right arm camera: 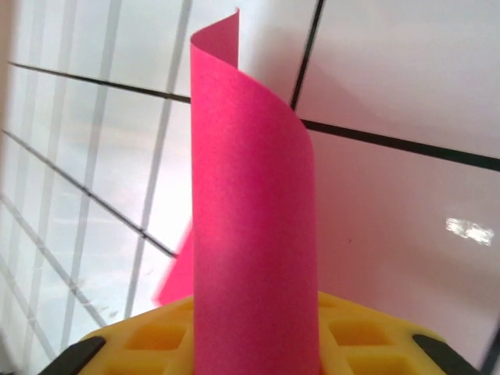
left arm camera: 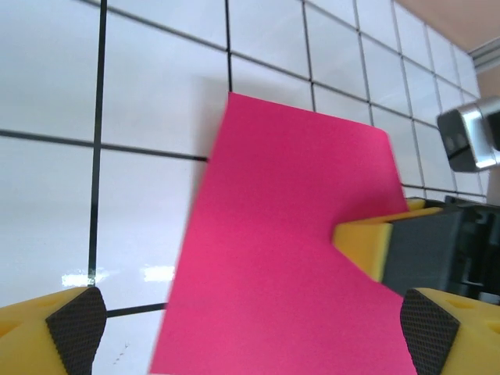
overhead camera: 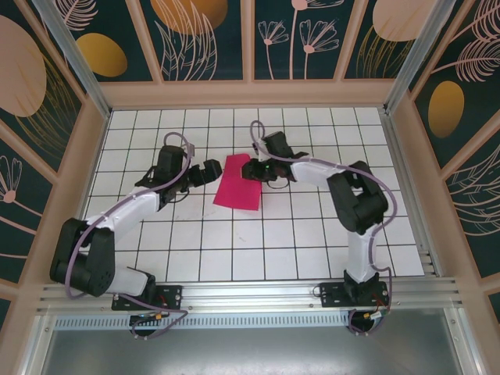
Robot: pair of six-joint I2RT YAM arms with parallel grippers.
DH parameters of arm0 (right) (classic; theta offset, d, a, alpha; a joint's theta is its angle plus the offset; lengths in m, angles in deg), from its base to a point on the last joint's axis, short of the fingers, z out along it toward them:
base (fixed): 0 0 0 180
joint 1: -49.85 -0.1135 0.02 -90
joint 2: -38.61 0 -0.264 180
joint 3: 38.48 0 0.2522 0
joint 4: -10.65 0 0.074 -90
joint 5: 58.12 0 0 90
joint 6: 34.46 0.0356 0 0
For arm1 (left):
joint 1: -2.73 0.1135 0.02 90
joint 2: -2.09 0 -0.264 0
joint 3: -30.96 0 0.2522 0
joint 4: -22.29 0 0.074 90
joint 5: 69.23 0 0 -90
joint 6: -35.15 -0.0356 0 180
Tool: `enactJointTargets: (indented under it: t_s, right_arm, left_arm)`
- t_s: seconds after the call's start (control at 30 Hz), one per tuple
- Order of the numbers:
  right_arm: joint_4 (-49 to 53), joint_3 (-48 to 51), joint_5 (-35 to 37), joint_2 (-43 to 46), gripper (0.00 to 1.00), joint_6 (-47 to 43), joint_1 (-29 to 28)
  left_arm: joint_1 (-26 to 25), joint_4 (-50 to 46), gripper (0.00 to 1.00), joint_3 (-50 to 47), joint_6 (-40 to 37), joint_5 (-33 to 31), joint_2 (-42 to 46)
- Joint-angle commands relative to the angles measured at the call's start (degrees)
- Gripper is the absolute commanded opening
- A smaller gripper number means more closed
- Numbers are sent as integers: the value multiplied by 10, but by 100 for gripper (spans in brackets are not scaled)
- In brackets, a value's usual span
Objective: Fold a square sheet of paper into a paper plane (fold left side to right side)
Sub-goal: Pick up the square sheet of paper from the center of the table, then place a square sheet of paper at the center of the table.
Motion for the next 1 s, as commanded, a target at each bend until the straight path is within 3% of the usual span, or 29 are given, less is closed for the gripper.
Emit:
enactJointTargets:
  t_s: [0.0, 0.13, 0.3, 0.5, 0.7, 0.97]
  right_arm:
    - [-94, 58, -98, 81, 29, 4, 40]
    - [-113, 109, -172, 162, 29, -16, 90]
    - [-77, 132, -256, 270, 29, -65, 147]
    - [-8, 116, -324, 376, 29, -127, 172]
    - [12, 90, -362, 422, 27, -136, 174]
    - [3, 68, -395, 432, 24, -115, 167]
  left_arm:
    - [2, 6, 99, -8, 4, -11, 33]
    - [2, 51, 98, -11, 2, 40, 57]
    - [2, 136, 98, -3, -6, 154, 66]
    - [1, 223, 98, 32, -12, 269, 53]
    - [-1, 328, 98, 47, 24, 372, 49]
    - [-21, 325, 99, 70, 4, 418, 44]
